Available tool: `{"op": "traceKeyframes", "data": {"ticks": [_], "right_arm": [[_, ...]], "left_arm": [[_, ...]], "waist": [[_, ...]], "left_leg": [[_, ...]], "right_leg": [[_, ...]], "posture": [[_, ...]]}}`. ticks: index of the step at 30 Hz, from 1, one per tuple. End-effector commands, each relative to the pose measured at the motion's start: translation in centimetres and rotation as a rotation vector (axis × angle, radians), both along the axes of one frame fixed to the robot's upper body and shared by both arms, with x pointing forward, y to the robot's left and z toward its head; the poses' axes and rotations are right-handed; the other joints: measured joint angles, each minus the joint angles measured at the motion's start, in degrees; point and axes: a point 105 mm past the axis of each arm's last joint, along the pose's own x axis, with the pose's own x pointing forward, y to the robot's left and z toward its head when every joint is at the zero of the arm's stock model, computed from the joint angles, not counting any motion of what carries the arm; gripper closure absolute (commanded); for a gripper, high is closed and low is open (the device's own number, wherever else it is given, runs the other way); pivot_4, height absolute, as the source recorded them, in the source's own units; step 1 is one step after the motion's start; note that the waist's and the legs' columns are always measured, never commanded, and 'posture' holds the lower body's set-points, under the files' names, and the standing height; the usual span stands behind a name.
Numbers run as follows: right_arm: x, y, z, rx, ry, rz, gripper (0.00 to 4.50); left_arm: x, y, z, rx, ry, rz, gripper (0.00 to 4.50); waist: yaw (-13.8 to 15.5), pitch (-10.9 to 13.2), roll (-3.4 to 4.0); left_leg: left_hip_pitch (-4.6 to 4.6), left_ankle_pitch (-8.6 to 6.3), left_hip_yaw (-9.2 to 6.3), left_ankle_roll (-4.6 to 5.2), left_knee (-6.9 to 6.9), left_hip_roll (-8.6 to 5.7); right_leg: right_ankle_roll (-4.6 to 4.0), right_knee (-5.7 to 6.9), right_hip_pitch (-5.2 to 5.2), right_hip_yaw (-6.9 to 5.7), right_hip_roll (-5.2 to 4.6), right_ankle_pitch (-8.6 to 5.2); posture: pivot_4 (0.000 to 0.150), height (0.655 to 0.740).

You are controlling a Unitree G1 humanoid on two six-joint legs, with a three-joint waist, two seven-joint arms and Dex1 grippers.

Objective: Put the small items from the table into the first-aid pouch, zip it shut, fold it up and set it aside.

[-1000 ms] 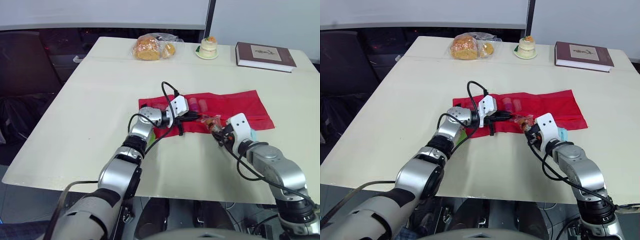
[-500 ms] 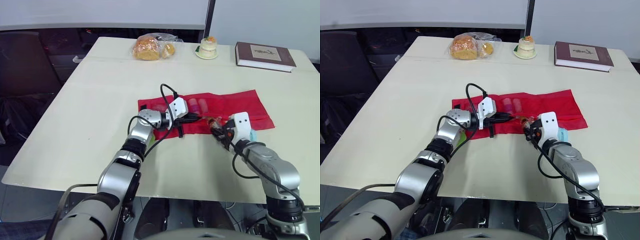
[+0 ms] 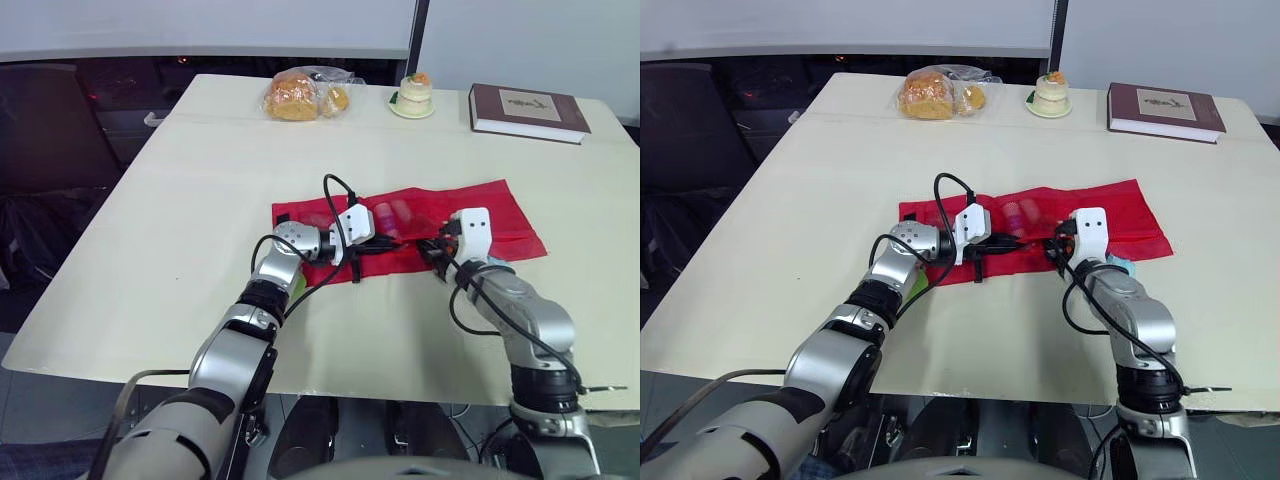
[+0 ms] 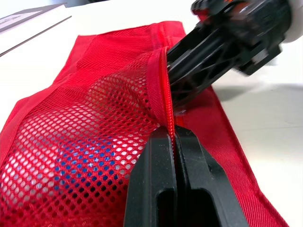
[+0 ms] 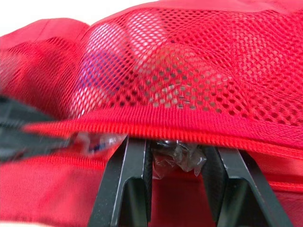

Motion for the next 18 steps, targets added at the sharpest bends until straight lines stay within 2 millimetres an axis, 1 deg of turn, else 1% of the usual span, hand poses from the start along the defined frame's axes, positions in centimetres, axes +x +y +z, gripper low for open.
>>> {"op": "traceKeyframes", "data": {"ticks": [1, 7, 10, 13, 15, 16, 18], "right_arm": [[1.0, 0.1, 2.0, 0.029, -0.08, -0.035, 3.65], [2.0, 0.4, 2.1, 0.047, -0.096, -0.085, 3.65], [1.6, 1.4, 2.1, 0.022, -0.111, -0.016, 3.65], [1.5, 1.1, 1.8, -0.02, -0.118, -0.011, 3.65], [1.6, 0.5, 1.9, -0.022, -0.137, -0.046, 2.63], [1.7, 0.4, 2.0, -0.018, -0.145, -0.052, 2.33], [1.2, 0.2, 2.1, -0.018, -0.151, -0.037, 1.24]], "left_arm": [[-0.6, -0.9, 0.6, 0.003, -0.033, -0.061, 4.5], [-0.7, -0.9, 0.4, 0.004, -0.028, -0.068, 4.5], [-0.8, -0.8, 0.3, 0.006, -0.025, -0.068, 4.5], [-0.8, -0.7, 0.3, 0.008, -0.024, -0.068, 4.5], [-0.7, -0.6, 0.3, 0.01, -0.022, -0.068, 4.5], [-0.7, -0.6, 0.2, 0.011, -0.022, -0.068, 4.5], [-0.6, -0.5, 0.3, 0.014, -0.021, -0.061, 4.5]], "waist": [[0.0, 0.0, 0.0], [-0.1, 0.0, 0.01], [-0.1, 0.0, 0.02], [-0.2, 0.0, 0.02], [-0.3, 0.0, 0.02], [-0.3, 0.0, 0.02], [-0.3, 0.0, 0.02]], "left_leg": [[0.0, 0.0, 0.0, 0.0, 0.0, 0.0], [-0.01, 0.0, 0.0, 0.0, -0.01, 0.01], [-0.01, 0.0, 0.0, 0.0, -0.01, 0.01], [-0.01, 0.0, 0.0, 0.0, -0.01, 0.01], [-0.01, 0.0, 0.0, 0.0, -0.01, 0.01], [-0.01, 0.0, 0.0, 0.0, -0.02, 0.01], [-0.02, 0.0, 0.0, 0.0, -0.02, 0.01]], "right_leg": [[0.0, 0.0, 0.0, 0.0, 0.0, 0.0], [0.0, 0.0, -0.01, 0.0, 0.0, 0.0], [0.0, -0.01, -0.01, 0.0, 0.0, 0.0], [0.0, -0.01, -0.01, 0.0, 0.0, 0.0], [0.0, -0.01, -0.01, 0.0, 0.0, 0.0], [0.0, -0.01, -0.01, 0.0, 0.0, 0.0], [0.0, -0.01, -0.01, 0.0, 0.0, 0.0]], "posture": [[0.15, 0.7289], [0.15, 0.7289], [0.15, 0.7289], [0.15, 0.7289], [0.15, 0.7289], [0.15, 0.7289], [0.15, 0.7289]]}}
